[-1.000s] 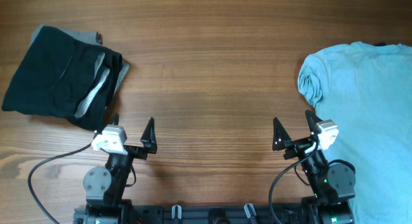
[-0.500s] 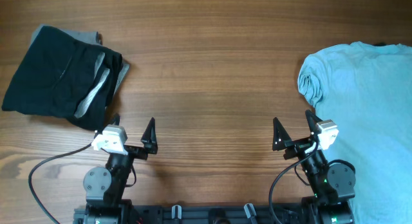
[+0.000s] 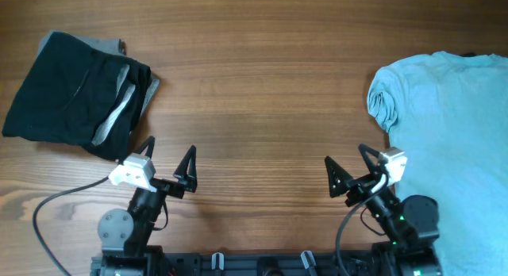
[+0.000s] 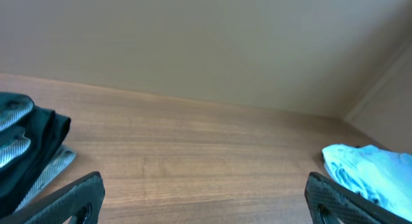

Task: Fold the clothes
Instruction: 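Move the right gripper to the light-blue t-shirt and grasp its edge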

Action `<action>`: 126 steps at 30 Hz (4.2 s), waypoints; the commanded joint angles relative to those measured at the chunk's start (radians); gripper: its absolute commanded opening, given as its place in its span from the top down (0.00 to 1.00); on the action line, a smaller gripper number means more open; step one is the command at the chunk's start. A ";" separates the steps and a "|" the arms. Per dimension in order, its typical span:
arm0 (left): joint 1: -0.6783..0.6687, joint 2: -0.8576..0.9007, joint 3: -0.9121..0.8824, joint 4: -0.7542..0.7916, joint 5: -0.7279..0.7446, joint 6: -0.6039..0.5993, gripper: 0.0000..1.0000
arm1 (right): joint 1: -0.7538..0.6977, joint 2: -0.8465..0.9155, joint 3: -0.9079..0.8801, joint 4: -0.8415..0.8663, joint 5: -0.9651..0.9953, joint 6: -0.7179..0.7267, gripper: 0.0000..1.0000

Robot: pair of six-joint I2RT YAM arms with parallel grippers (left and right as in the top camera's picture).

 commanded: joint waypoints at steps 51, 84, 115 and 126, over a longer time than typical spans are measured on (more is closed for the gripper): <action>-0.010 1.132 1.037 -0.667 0.006 -0.013 0.00 | -0.166 1.653 1.099 -0.298 0.217 0.014 0.12; -0.076 0.957 1.037 -0.692 -0.066 0.021 0.03 | -0.062 1.317 1.098 -0.483 0.209 -0.014 0.09; -0.076 1.140 1.037 -0.703 -0.066 0.020 0.02 | -0.222 1.906 1.098 -0.154 0.593 0.205 0.49; -0.076 1.162 1.037 -0.702 -0.066 0.021 0.02 | -0.225 1.926 1.098 -0.104 0.480 0.205 0.96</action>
